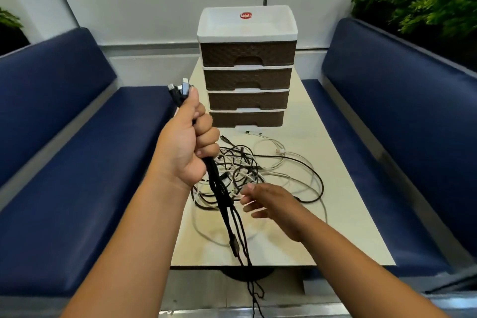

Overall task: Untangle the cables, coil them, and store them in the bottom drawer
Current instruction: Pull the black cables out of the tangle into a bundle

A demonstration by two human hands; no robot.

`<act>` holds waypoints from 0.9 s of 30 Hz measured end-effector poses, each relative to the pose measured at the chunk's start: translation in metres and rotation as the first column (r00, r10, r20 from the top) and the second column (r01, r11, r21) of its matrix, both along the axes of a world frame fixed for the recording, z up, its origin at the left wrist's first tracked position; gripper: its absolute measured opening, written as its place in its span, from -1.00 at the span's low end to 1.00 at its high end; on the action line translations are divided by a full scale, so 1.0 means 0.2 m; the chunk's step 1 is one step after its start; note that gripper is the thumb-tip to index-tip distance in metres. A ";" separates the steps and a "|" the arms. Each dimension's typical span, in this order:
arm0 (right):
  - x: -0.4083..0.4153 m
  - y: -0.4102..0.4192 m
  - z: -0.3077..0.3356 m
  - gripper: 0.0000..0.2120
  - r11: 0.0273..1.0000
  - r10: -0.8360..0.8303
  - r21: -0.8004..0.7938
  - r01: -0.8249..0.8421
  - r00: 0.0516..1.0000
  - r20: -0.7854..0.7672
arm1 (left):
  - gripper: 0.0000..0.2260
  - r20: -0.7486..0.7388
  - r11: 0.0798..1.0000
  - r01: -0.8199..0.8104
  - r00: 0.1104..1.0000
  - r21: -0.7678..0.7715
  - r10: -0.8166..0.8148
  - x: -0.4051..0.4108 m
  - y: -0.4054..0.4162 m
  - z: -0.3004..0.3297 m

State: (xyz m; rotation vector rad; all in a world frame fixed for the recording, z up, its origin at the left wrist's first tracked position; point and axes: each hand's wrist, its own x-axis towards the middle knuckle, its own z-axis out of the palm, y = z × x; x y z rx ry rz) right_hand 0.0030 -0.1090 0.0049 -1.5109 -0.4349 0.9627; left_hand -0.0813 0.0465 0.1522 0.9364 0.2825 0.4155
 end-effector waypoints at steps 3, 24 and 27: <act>0.10 0.20 -0.04 -0.79 0.946 -0.135 -0.220 0.239 0.905 0.403 | -0.63 -0.048 0.999 0.027 0.999 0.017 -0.026 0.07 0.07 -0.03; 0.33 0.31 0.58 -0.69 0.879 -0.451 0.151 0.453 0.891 -0.046 | -0.66 -0.216 0.973 0.230 0.949 -0.030 -0.231 0.28 0.52 -0.17; 0.27 0.31 0.65 -0.72 0.880 -0.404 0.264 0.395 0.914 -0.020 | -0.72 -0.234 0.967 0.254 0.940 0.000 -0.247 0.29 0.51 -0.16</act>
